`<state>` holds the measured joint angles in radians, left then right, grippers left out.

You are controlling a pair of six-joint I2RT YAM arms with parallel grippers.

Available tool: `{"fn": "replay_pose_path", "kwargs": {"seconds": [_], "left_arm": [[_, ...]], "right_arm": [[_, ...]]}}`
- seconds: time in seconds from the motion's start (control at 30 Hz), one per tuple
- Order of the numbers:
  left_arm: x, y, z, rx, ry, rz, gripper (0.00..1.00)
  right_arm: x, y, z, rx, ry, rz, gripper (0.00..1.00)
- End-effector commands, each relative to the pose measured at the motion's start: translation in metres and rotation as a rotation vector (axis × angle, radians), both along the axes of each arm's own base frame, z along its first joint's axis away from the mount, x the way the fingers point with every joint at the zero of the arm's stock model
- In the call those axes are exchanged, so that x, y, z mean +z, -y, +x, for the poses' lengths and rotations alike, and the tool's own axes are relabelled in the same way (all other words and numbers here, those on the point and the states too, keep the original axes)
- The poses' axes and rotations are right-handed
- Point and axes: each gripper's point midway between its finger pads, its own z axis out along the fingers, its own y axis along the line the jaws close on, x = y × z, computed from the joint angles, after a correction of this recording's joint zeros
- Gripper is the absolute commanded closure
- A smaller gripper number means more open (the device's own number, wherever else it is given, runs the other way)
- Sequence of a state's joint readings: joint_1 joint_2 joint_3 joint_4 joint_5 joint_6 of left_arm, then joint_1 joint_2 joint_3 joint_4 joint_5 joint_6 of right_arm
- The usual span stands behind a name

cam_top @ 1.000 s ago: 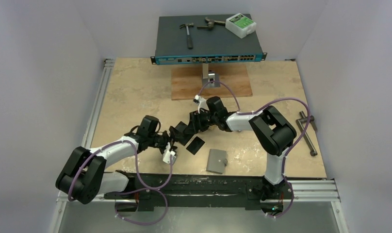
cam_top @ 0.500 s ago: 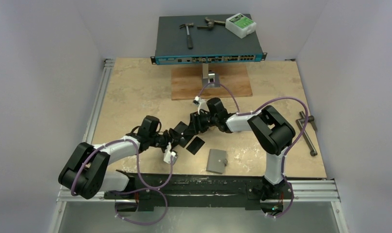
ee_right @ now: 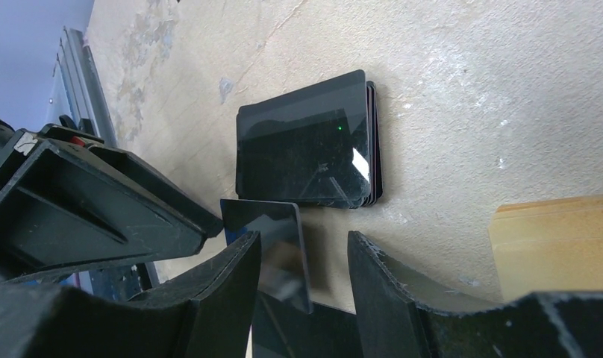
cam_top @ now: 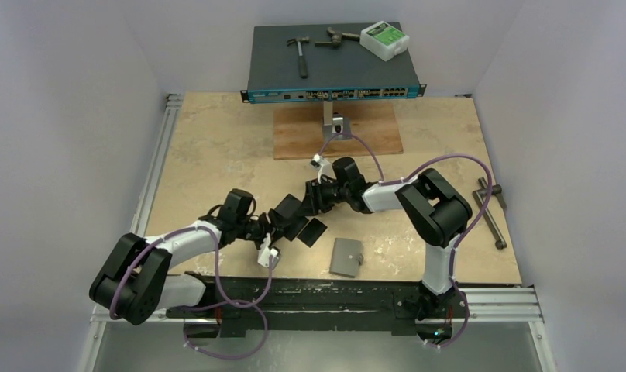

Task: Put the credit cards into the card holder
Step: Move the credit card to the center of the board.

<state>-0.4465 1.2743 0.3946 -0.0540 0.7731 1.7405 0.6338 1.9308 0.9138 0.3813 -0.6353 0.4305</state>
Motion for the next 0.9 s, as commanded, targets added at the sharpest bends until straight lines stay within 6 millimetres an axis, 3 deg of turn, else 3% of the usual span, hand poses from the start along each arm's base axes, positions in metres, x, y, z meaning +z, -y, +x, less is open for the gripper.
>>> {"fn": "replay_pose_path", "kwargs": {"seconds": [0.0,0.33,0.6,0.87], "left_arm": [[0.015,0.008,0.001,-0.045,0.014,-0.028,0.48],[-0.008,0.001,-0.009,-0.093,0.016,0.033,0.47],[-0.011,0.000,-0.011,-0.093,0.014,0.037,0.48],[-0.007,0.006,-0.011,-0.096,0.022,0.013,0.48]], "right_arm": [[-0.019,0.014,0.003,-0.044,-0.035,-0.062,0.53],[-0.020,0.015,-0.011,-0.017,-0.077,-0.026,0.57],[-0.009,0.012,-0.022,0.004,-0.109,0.033,0.60],[-0.016,0.018,-0.025,-0.009,-0.118,-0.040,0.58]]}}
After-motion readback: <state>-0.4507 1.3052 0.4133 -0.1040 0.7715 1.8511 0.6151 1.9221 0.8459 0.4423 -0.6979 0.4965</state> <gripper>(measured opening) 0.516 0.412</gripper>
